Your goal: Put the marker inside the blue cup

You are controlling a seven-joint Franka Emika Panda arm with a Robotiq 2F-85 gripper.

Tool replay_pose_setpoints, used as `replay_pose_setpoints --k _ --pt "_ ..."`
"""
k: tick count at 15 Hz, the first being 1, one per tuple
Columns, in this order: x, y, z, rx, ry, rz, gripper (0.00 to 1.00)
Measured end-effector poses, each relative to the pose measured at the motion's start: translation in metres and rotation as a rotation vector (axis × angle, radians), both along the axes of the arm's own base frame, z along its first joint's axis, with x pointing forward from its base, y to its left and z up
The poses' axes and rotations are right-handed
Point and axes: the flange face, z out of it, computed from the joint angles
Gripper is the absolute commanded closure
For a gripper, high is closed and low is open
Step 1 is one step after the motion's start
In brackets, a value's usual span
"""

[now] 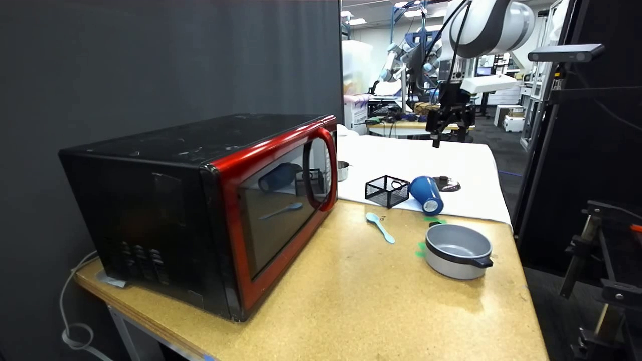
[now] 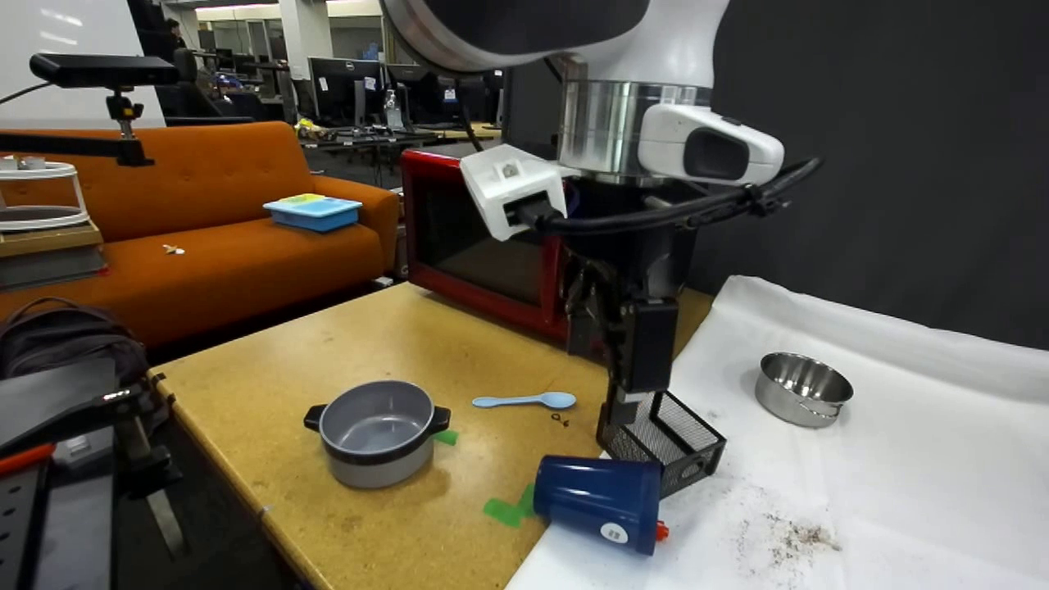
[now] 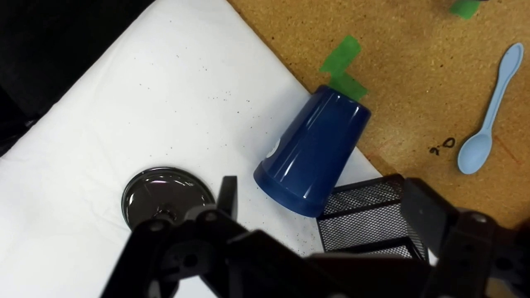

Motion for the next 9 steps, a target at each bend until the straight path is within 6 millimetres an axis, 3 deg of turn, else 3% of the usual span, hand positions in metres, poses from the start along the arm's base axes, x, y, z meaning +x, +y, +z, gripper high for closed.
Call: replay_pose_setpoints --k 5,9 --pt "0.021 -0.014 -0.017 0.016 -0.003 -0.070 0.00" --pt "0.038 -0.008 -0.034 0.038 -0.004 0.027 0.00"
